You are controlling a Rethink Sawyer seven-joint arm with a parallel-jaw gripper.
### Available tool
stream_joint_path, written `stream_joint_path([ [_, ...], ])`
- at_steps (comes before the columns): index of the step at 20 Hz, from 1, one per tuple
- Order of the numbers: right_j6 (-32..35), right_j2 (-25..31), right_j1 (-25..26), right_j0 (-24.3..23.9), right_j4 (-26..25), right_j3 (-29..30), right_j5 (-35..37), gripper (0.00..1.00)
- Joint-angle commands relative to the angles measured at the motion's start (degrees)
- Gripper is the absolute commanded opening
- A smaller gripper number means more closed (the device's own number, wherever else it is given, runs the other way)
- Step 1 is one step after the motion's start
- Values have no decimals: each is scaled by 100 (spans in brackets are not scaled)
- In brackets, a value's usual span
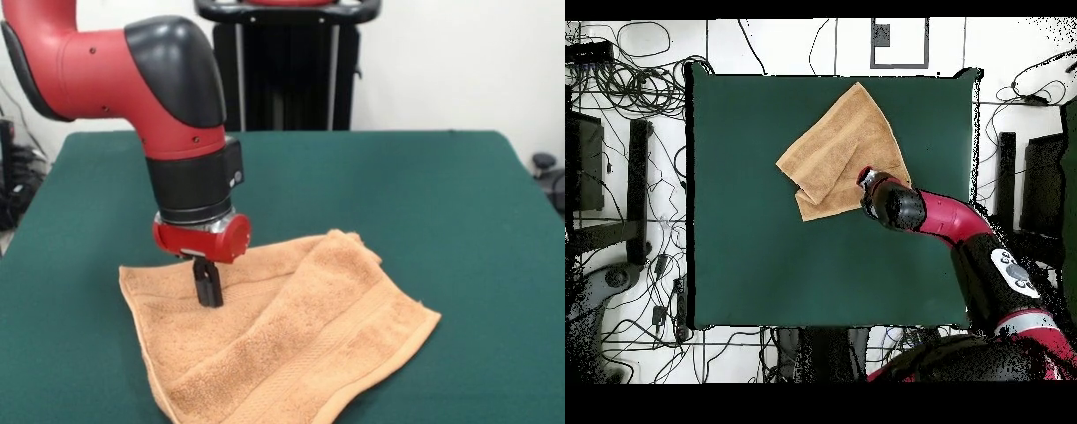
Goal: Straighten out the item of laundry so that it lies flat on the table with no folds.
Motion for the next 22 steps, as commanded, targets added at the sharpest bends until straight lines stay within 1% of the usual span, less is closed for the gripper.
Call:
stream_joint_path([
  [1, 540, -324, 639, 461, 92, -217, 279, 0],
  [4, 513, -437, 501, 503, 145, -153, 483, 0],
  [7, 619, -664, 318, 659, 212, -73, 667, 0],
  [13, 667, -967, 149, 825, 396, -41, 917, 0],
  [17, 564, -1037, 44, 846, 543, 17, 1186, 0],
  [20, 516, -1023, 9, 783, 565, 162, 1152, 0],
  [22, 466, -1036, 33, 742, 568, 132, 1178, 0],
])
